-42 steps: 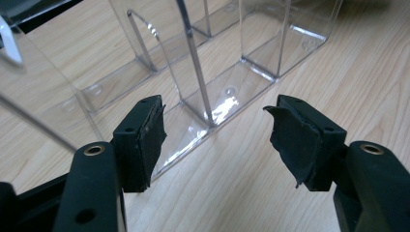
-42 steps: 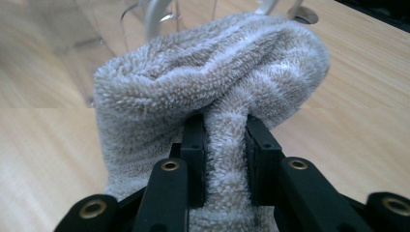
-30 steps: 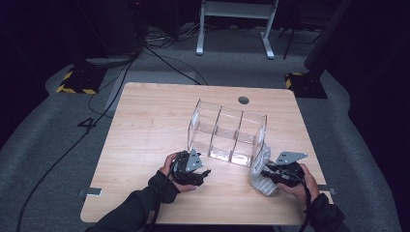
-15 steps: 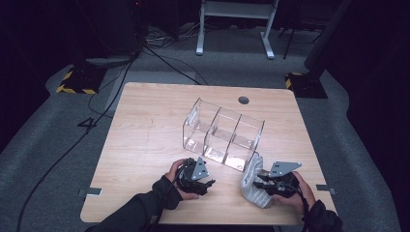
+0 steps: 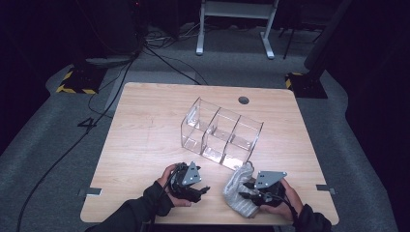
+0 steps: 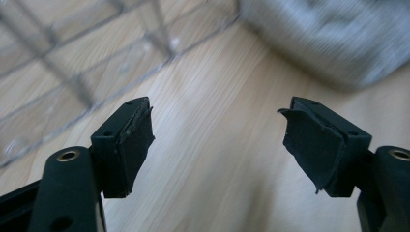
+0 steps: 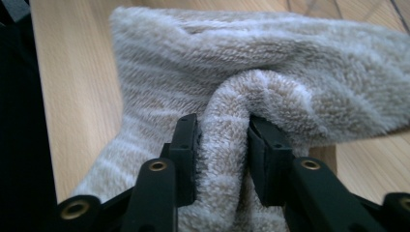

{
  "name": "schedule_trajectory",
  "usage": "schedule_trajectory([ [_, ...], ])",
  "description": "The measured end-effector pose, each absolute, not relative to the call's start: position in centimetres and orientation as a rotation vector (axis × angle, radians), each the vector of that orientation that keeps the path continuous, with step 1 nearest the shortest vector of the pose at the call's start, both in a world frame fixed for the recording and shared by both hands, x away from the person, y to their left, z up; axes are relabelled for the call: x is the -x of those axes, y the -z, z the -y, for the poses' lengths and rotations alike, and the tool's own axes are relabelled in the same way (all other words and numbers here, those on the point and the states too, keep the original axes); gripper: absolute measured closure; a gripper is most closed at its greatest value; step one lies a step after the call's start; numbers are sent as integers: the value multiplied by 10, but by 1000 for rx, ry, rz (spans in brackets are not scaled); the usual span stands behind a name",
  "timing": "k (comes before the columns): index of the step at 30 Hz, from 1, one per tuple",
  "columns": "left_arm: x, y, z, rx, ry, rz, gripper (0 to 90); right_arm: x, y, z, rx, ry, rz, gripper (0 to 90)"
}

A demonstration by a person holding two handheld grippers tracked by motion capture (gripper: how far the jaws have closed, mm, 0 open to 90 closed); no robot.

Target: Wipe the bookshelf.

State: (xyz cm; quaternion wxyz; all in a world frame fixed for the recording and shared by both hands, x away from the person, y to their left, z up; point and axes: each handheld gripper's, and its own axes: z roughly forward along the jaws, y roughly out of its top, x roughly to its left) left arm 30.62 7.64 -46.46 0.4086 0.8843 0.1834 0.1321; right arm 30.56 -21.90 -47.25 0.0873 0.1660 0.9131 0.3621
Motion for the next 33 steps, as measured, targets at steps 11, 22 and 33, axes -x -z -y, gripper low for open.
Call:
schedule_trajectory([
  [11,-304,460,-17,-2230,-328,-382,249,-299,437,250,-570,-1273,-2536,392],
  [22,-322,489,8,-2364,-334,-399,362,-316,426,260,-805,-1225,-2270,350],
  [33,-324,486,-43,-2402,-321,-425,468,-323,422,232,-848,-1231,-2191,325],
])
